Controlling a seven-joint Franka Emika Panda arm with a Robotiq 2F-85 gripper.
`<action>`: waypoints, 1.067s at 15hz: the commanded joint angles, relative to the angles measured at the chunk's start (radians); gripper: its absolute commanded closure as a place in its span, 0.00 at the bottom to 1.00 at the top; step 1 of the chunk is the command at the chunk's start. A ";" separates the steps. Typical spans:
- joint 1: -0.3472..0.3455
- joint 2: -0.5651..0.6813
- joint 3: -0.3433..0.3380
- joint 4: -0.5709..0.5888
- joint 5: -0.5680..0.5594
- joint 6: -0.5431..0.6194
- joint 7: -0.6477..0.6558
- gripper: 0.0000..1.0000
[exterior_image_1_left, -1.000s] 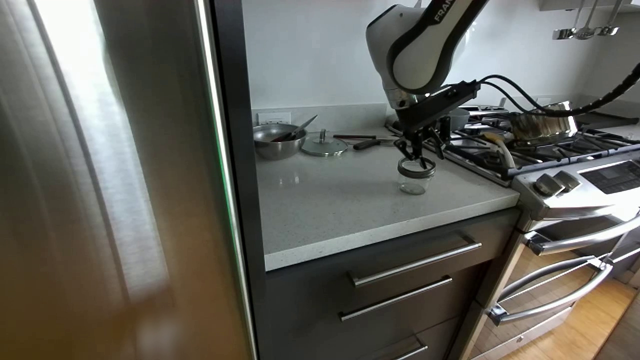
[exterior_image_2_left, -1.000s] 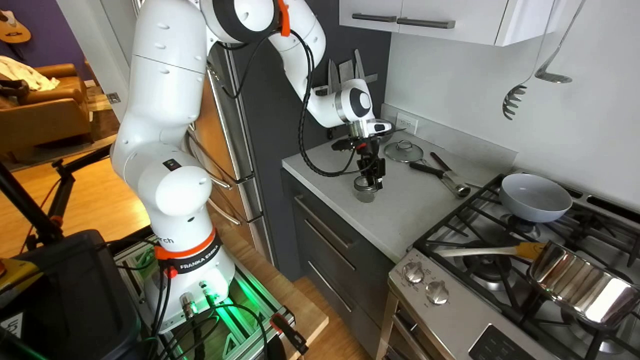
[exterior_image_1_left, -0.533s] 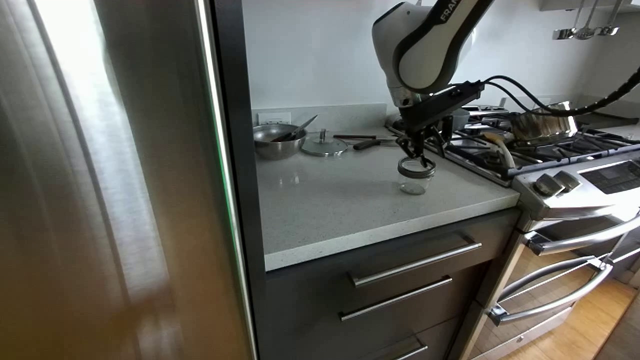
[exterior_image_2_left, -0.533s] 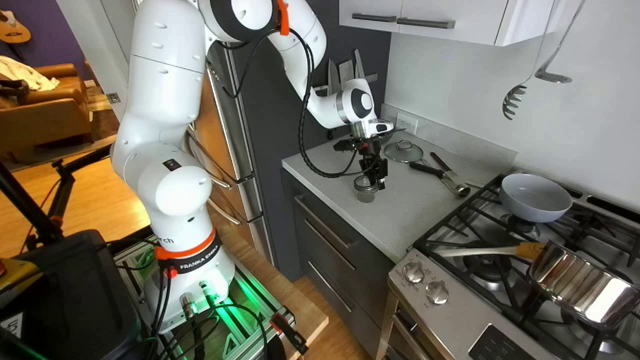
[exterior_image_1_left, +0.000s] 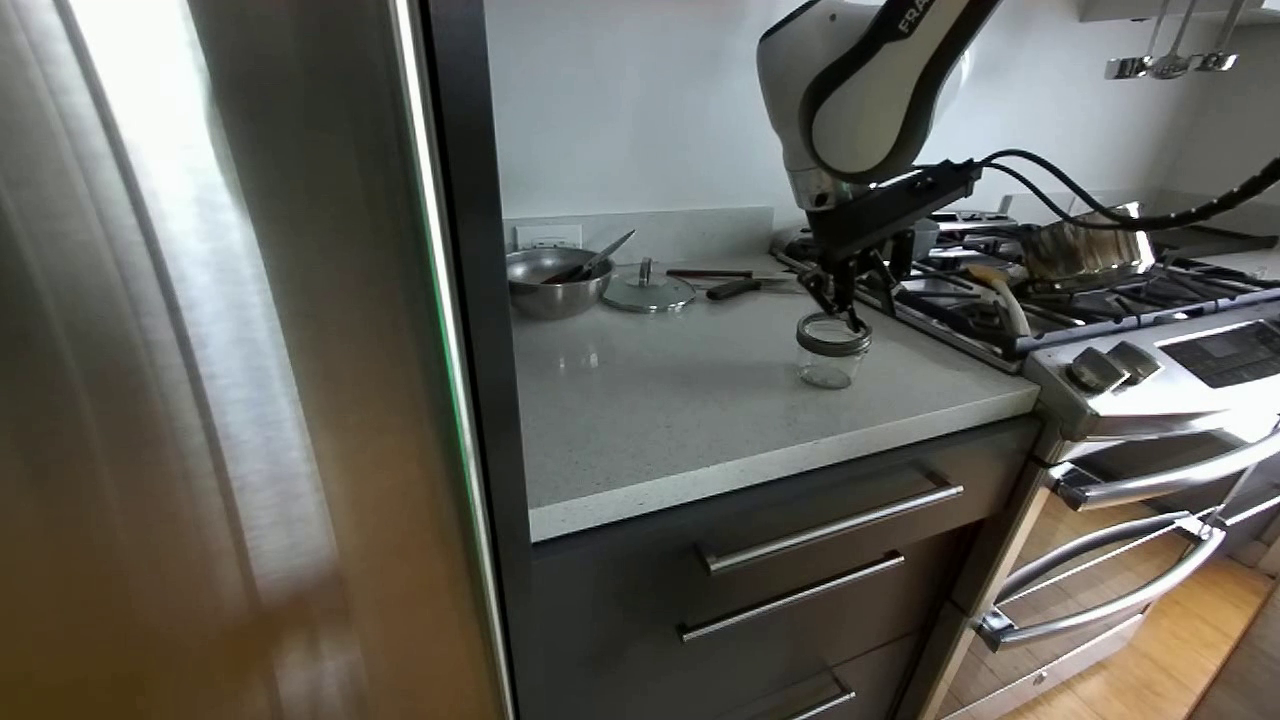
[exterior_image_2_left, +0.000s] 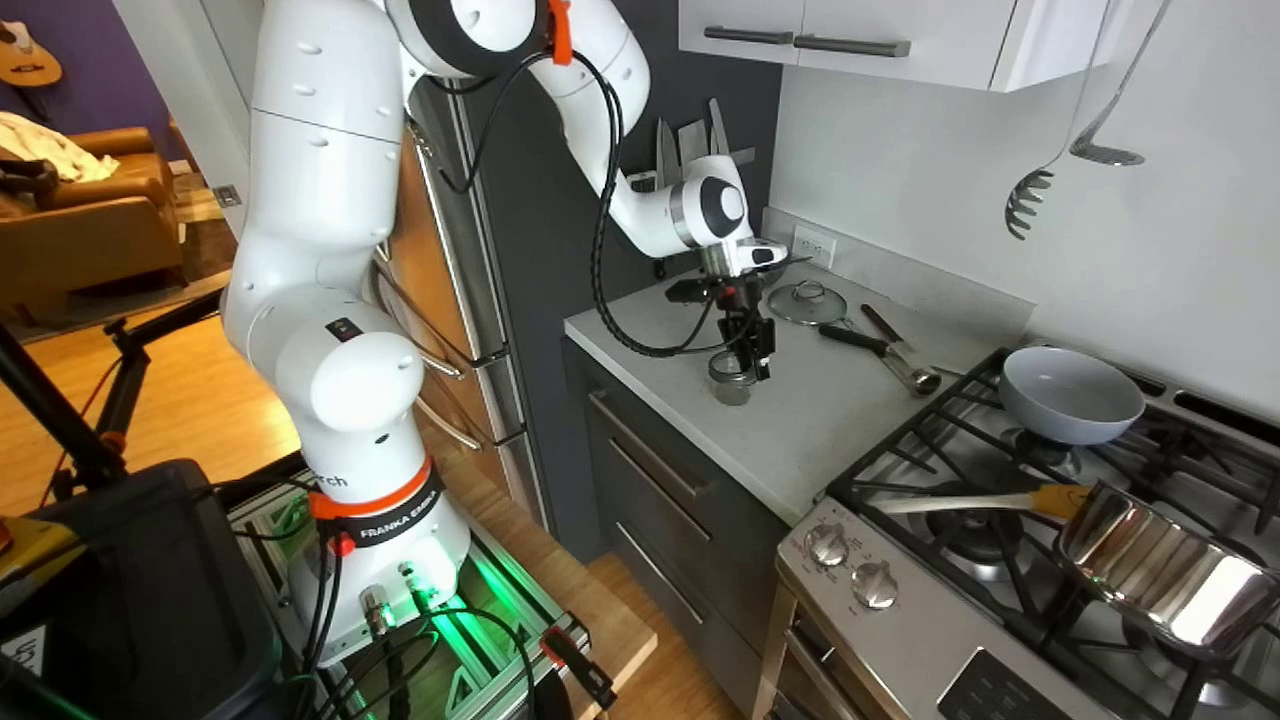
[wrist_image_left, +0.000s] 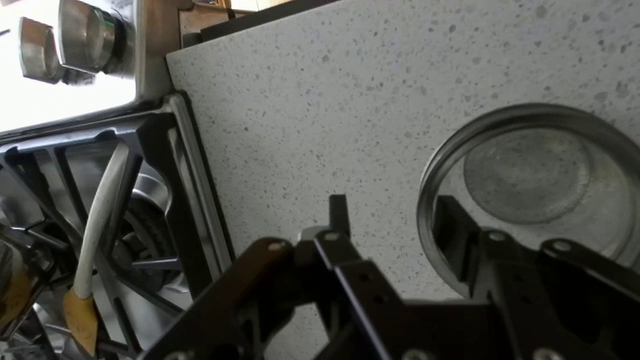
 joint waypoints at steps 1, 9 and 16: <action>0.004 -0.039 -0.013 -0.055 -0.033 0.037 0.033 0.54; -0.004 -0.051 -0.010 -0.066 -0.027 0.044 0.038 0.62; -0.016 -0.040 -0.007 -0.063 -0.015 0.075 0.021 0.66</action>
